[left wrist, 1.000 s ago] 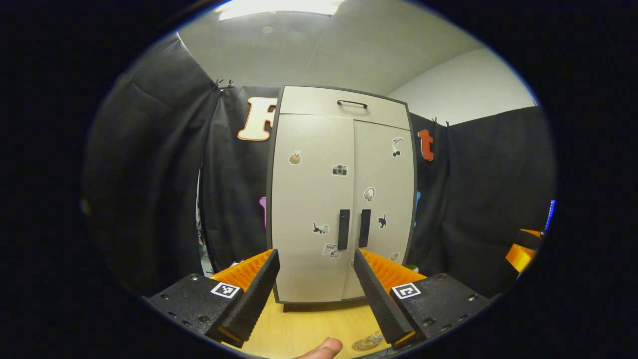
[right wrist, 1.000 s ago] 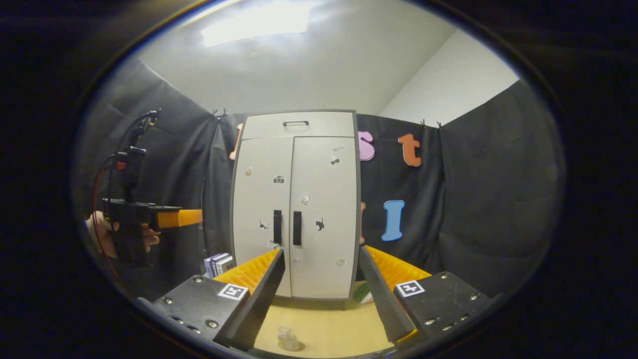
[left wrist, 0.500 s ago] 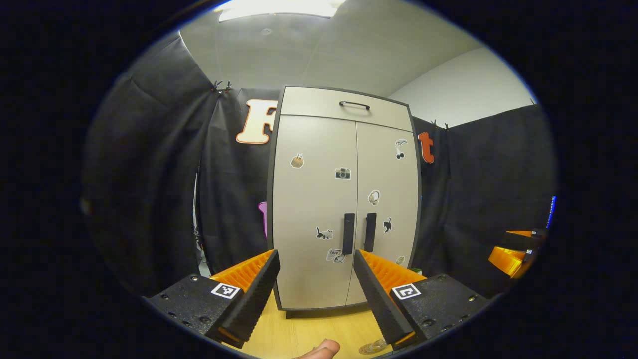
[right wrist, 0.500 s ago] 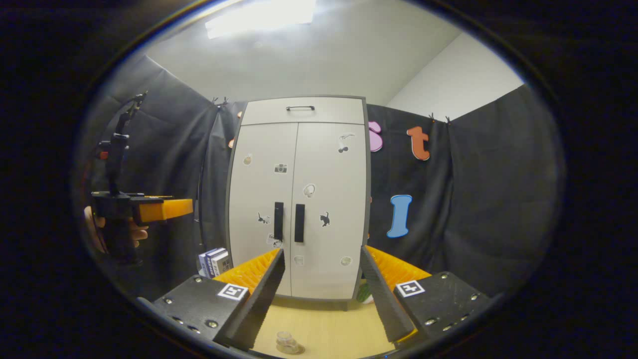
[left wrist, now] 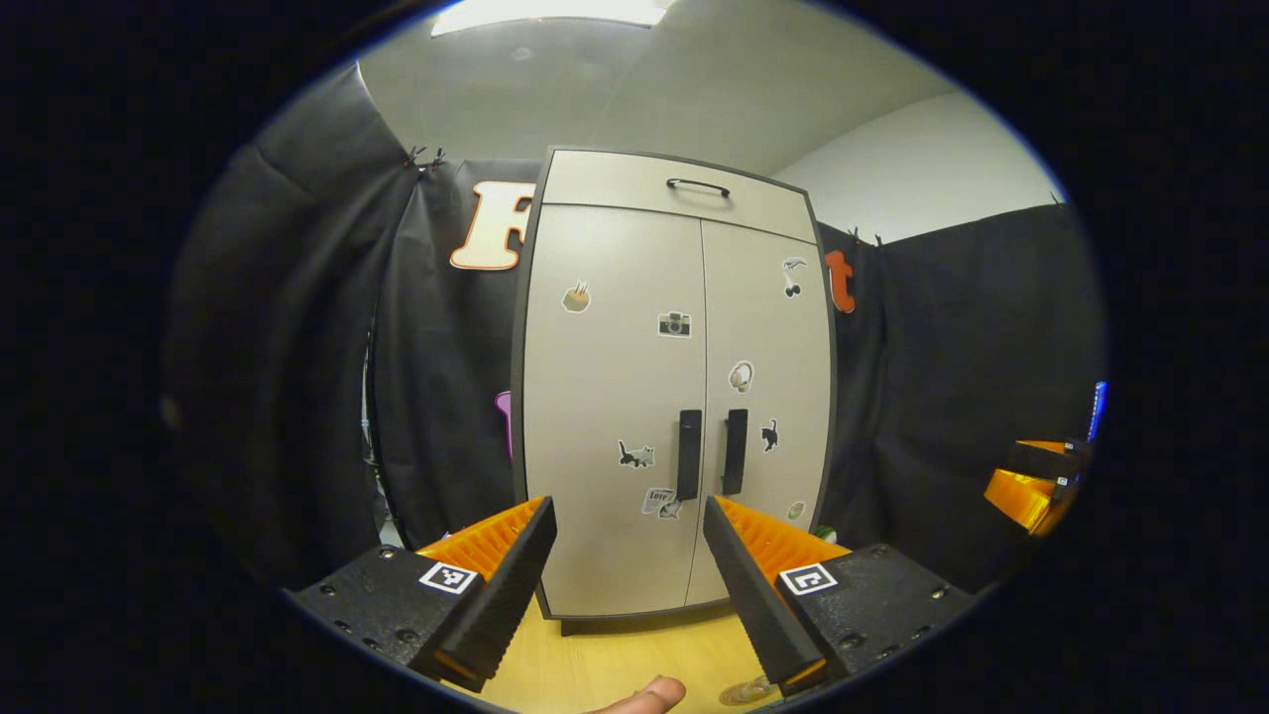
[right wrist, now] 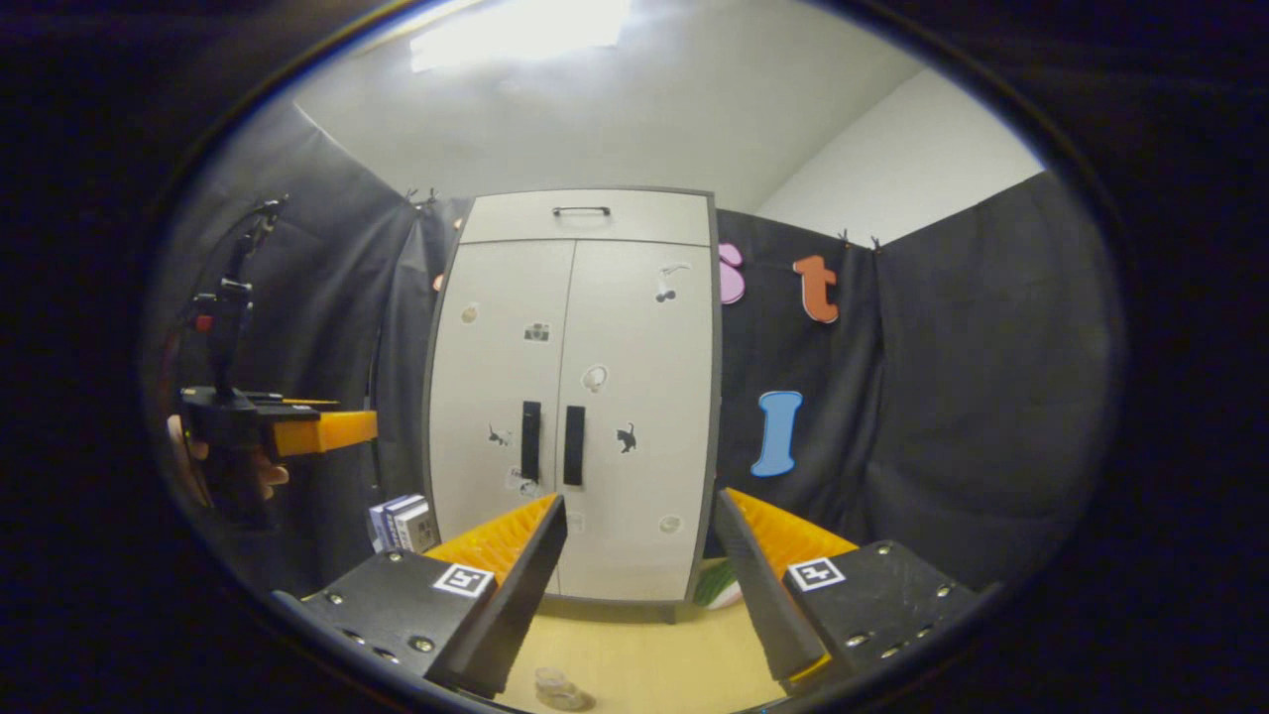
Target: Grasp the bottle in the cabinet with the left hand and place it on the coaster, then close the right door with the right hand and the left door with the left hand.
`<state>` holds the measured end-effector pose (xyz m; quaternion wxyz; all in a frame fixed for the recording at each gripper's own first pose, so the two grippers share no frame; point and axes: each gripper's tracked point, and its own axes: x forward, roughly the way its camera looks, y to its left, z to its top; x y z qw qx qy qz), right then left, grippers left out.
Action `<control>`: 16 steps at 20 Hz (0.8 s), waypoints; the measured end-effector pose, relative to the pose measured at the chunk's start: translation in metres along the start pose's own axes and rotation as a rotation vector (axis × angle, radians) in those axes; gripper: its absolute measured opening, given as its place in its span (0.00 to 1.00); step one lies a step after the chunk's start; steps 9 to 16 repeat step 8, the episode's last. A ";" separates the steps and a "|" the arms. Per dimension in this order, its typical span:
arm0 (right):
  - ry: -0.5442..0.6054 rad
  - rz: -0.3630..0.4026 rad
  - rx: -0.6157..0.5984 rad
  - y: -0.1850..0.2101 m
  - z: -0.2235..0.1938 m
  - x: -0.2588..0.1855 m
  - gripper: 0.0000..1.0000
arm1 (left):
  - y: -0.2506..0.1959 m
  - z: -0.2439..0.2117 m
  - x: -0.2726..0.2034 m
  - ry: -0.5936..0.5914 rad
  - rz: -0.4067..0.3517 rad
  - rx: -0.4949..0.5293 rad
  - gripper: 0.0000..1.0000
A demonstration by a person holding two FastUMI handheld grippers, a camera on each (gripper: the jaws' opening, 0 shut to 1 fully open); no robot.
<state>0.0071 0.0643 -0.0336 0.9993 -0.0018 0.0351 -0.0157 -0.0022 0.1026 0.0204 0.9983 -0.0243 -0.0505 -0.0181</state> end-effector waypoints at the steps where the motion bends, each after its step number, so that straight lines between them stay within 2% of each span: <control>1: 0.003 -0.004 -0.001 -0.002 -0.001 0.002 0.89 | -0.002 -0.003 0.002 0.007 0.001 -0.008 0.95; 2: 0.004 -0.001 -0.004 -0.003 -0.001 0.006 0.92 | -0.003 -0.004 0.005 0.012 0.001 -0.005 0.95; 3: 0.002 0.004 -0.008 -0.005 -0.002 0.008 0.92 | -0.001 -0.005 0.007 0.015 0.011 0.005 0.90; 4: 0.000 0.008 -0.008 -0.006 -0.002 0.012 0.93 | 0.000 -0.004 0.009 0.006 0.020 0.013 0.95; 8: -0.013 0.039 -0.001 -0.008 -0.002 0.025 0.92 | -0.008 -0.015 0.012 0.014 0.049 0.018 0.95; 16: -0.013 0.039 -0.001 -0.008 -0.002 0.025 0.92 | -0.008 -0.015 0.012 0.014 0.049 0.018 0.95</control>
